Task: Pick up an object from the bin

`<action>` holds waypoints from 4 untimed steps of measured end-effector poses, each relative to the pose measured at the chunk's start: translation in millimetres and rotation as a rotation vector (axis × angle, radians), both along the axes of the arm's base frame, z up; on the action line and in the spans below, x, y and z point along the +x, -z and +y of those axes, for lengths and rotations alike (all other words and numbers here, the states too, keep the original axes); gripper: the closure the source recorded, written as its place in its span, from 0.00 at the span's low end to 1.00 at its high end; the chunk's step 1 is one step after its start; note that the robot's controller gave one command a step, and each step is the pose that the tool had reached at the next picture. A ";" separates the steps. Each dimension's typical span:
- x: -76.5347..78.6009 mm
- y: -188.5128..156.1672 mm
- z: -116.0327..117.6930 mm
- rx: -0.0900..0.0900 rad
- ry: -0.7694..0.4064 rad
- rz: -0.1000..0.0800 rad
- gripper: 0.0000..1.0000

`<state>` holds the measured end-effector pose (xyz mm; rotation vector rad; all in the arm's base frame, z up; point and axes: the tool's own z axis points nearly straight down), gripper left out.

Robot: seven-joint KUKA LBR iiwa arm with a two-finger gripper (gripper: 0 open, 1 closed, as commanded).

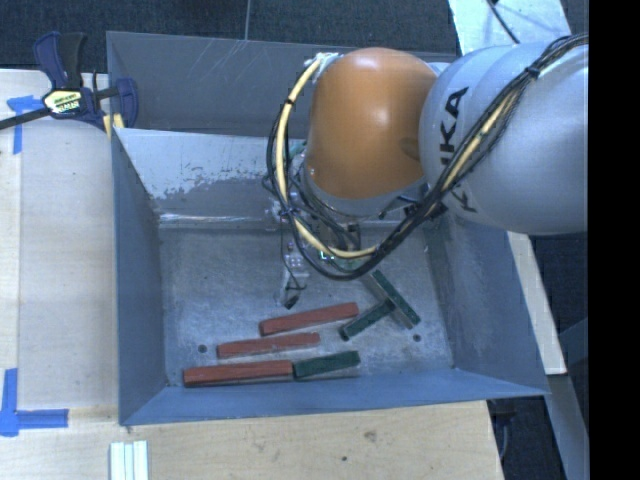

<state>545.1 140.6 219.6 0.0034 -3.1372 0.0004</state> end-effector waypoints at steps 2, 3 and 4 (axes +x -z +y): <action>-23.6 150.3 -69.9 0.000 0.006 -0.010 0.00; -23.9 148.9 -67.7 0.002 0.006 -0.010 1.00; 16.6 8.9 -54.2 0.002 0.028 -0.017 1.00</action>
Offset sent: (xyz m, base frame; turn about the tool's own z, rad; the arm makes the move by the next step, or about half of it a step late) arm -0.0599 -0.0334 -0.1197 0.0587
